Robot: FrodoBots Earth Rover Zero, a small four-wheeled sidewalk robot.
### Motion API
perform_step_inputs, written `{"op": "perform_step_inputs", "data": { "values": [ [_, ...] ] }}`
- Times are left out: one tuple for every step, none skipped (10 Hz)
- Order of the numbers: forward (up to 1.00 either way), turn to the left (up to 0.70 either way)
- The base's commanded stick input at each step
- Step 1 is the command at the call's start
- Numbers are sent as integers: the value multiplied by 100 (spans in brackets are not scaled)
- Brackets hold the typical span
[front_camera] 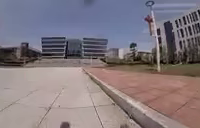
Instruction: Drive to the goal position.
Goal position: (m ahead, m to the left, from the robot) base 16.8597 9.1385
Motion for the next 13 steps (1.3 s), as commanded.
{"op": "perform_step_inputs", "data": {
  "values": [
    [70, 14],
    [70, 0],
    [70, 0],
    [70, 0],
    [70, 0],
    [70, 0],
    [70, 0],
    [70, 0],
    [70, 0],
    [70, 0],
    [70, 0],
    [70, 0],
    [70, 0]
  ]
}}
